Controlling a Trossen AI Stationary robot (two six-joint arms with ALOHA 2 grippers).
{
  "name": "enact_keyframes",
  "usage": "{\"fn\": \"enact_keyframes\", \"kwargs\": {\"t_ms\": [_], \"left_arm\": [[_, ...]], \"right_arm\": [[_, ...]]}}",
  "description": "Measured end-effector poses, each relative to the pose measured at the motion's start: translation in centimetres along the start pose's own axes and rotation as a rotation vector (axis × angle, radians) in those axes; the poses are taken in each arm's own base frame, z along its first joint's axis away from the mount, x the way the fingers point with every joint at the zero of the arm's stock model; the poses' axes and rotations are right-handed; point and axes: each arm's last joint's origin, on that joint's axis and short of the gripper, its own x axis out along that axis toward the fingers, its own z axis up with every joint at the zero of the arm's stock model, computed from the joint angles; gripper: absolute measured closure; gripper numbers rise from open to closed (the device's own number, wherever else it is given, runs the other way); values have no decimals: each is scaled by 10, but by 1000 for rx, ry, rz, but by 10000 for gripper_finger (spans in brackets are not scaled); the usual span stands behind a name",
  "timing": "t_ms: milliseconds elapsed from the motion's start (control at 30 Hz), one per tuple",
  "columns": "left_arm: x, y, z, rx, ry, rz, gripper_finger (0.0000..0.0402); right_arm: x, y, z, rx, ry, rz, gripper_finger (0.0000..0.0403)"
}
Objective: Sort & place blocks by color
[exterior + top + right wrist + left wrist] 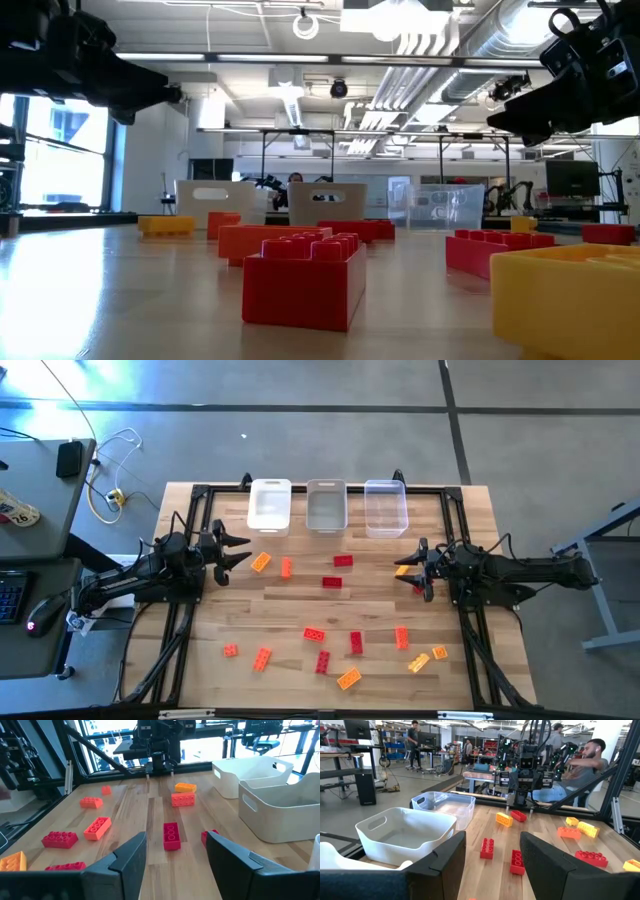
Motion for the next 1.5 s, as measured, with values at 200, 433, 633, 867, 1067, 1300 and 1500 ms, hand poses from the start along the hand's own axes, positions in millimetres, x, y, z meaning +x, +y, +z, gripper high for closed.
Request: {"fn": "enact_keyframes", "kwargs": {"t_ms": [200, 433, 633, 867, 1067, 1300, 1500], "left_arm": [[0, 0, 0, 0, 0, 0, 227], [0, 0, 0, 0, 0, 0, 227], [0, 0, 0, 0, 0, 0, 227], [0, 0, 0, 0, -1, 0, 227], [0, 0, 0, 0, -3, 0, 227], [0, 0, 0, 1, -4, 0, 227], [0, 1, 0, 0, -5, 17, 227]], "right_arm": [[0, 0, 0, 0, 0, 0, 212], [0, 0, 0, 0, 0, 0, 212], [0, 0, 0, 5, 0, 0, 212], [0, 0, 0, 182, -1, 0, 212], [0, 0, 0, 316, -4, 1, 212], [0, 0, 5, 302, -45, 11, 212], [-1, 1, 13, 318, -128, 33, 212]]}}
